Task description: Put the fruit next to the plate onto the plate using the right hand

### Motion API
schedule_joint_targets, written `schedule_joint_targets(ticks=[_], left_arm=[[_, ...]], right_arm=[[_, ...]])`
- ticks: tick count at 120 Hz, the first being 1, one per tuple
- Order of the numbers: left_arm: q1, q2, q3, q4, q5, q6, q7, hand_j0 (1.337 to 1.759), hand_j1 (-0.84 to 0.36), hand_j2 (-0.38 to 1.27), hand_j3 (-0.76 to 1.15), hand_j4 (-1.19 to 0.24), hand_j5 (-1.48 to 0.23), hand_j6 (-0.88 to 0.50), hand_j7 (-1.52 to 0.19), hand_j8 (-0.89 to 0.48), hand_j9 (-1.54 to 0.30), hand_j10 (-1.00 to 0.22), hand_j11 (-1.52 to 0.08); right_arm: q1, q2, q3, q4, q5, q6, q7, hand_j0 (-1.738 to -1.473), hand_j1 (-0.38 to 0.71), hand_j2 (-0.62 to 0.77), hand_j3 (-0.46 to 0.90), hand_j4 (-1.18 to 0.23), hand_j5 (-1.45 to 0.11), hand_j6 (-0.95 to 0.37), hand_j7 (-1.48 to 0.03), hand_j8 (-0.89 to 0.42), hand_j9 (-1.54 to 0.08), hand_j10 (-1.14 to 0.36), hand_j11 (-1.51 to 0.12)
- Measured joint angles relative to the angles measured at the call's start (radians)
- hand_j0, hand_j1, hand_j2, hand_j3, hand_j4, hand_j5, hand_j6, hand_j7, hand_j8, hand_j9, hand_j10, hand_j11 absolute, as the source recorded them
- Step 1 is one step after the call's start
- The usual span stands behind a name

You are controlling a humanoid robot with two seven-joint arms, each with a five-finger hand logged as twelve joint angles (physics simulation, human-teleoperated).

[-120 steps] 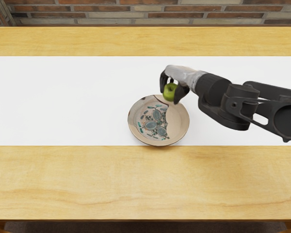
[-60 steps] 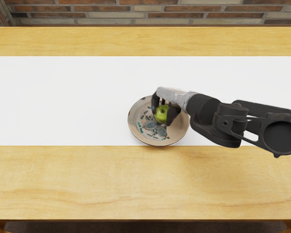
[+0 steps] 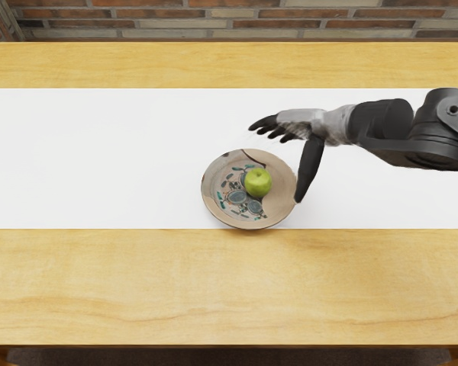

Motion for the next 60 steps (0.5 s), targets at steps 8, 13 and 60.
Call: schedule_joint_targets(ticks=[8, 13, 60], left_arm=[[-0.001, 0.000, 0.000, 0.000, 0.000, 0.000, 0.000, 1.658, 0.35, 0.00, 0.00, 0.00, 0.00, 0.00, 0.00, 0.00, 0.00, 0.00, 0.00], [0.000, 0.000, 0.000, 0.000, 0.000, 0.000, 0.000, 1.658, 0.35, 0.00, 0.00, 0.00, 0.00, 0.00, 0.00, 0.00, 0.00, 0.00, 0.00], [0.000, 0.000, 0.000, 0.000, 0.000, 0.001, 0.000, 1.658, 0.35, 0.00, 0.00, 0.00, 0.00, 0.00, 0.00, 0.00, 0.00, 0.00, 0.00]], right_arm=[[-0.001, -0.059, 0.043, 0.001, 0.113, 0.112, -0.001, -1.658, -0.28, 0.02, 0.00, -0.07, -0.10, -0.06, -0.10, -0.05, -0.10, -0.07, -0.10], [-0.001, -0.101, 0.058, 0.001, 0.196, 0.171, -0.001, -1.658, -0.28, 0.01, 0.00, -0.07, -0.09, -0.05, -0.09, -0.05, -0.09, -0.06, -0.09], [-0.004, -0.341, 0.098, -0.008, 0.584, 0.289, -0.002, -1.658, -0.31, 0.00, 0.00, -0.03, -0.04, -0.03, -0.04, -0.03, -0.04, -0.03, -0.04]])
